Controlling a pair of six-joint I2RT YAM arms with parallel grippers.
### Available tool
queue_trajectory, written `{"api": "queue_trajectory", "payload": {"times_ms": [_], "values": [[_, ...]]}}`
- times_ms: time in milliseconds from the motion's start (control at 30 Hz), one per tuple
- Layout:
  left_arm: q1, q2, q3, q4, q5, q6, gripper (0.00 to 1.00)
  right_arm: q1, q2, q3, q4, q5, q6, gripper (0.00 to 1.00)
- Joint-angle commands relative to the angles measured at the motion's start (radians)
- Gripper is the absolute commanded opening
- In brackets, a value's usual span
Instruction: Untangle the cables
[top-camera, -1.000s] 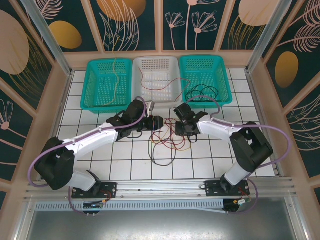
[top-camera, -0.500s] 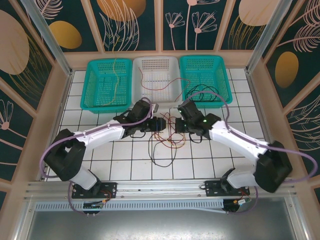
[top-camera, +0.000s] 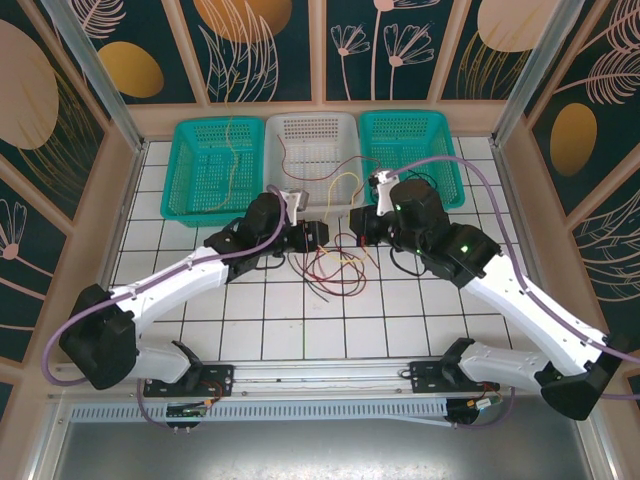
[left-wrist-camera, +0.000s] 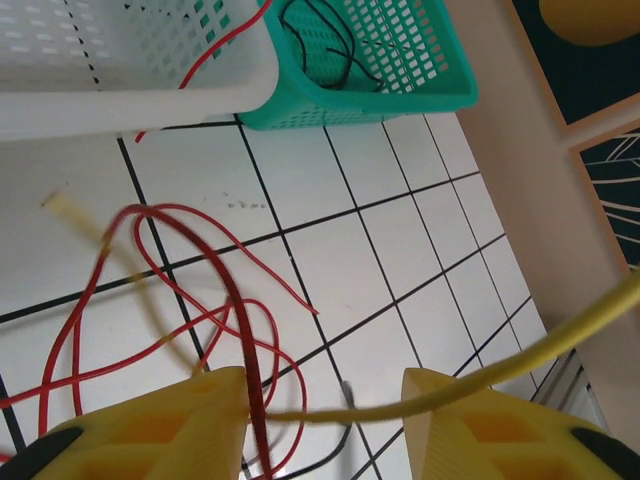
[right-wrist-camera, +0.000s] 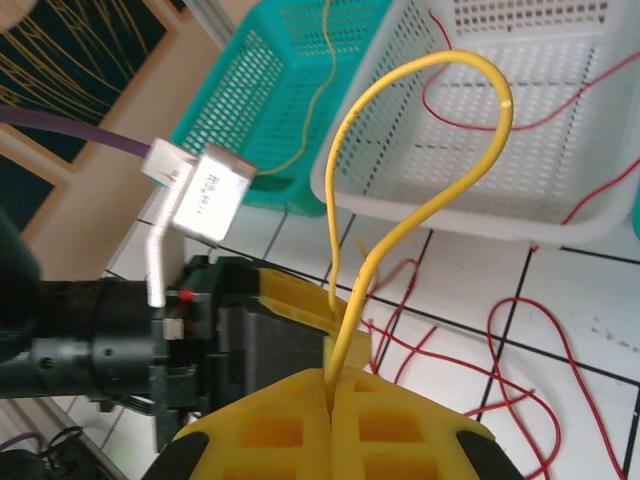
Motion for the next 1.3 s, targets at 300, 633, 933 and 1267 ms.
{"api": "queue_trajectory", "payload": {"times_ms": [300,633,933,1267], "values": [[0.000,-0.106,0.108,-0.076,-0.118,0.122,0.54,0.025,-0.027,0.053,0.005,-0.027,-0.020,0.00],[0.002,-0.180,0.032,-0.079,-0.118,0.136,0.63,0.024,-0.086,0.120,0.066,-0.074,-0.010,0.00],[0.002,-0.202,0.092,-0.005,-0.022,0.187,0.52,0.025,-0.046,0.156,0.075,-0.121,-0.009,0.00],[0.002,-0.182,0.174,-0.036,-0.204,0.265,0.61,0.025,-0.014,0.160,0.058,-0.157,-0.010,0.00]]}}
